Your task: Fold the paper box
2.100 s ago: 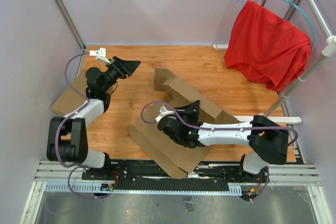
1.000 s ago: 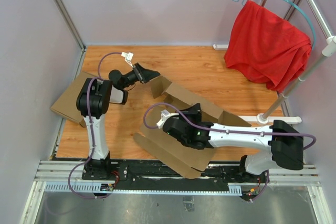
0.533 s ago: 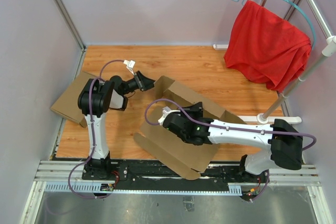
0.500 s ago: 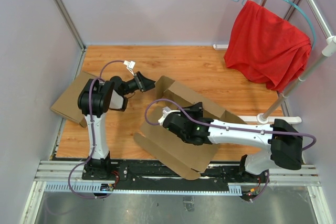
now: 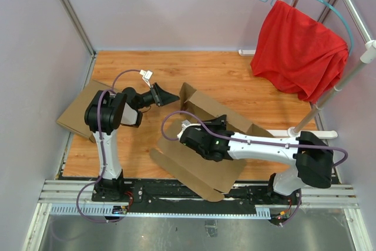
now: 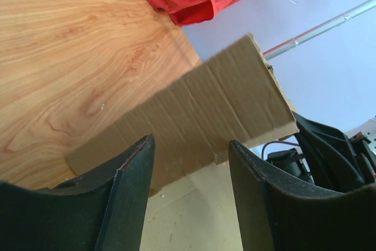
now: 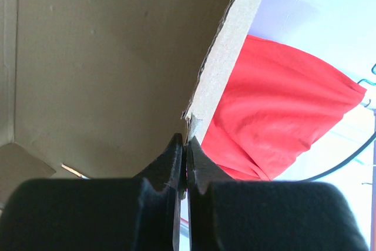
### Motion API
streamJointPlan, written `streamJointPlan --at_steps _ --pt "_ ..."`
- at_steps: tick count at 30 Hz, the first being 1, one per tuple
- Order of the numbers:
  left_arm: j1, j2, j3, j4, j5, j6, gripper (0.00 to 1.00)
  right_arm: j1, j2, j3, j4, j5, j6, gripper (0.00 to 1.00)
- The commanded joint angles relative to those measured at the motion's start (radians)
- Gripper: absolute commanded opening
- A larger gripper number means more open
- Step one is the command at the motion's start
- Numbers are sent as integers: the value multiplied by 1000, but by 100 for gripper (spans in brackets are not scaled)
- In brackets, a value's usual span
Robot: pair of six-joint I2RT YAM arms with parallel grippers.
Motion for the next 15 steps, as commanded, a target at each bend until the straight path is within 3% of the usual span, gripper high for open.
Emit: streamJointPlan --at_steps 1,15 --pt "-9 -18 -11 307 52 -28 58 -13 39 7 -74 -52 19 1" --pt "-30 -34 -14 308 83 -23 55 -13 114 16 -117 -23 39 2"
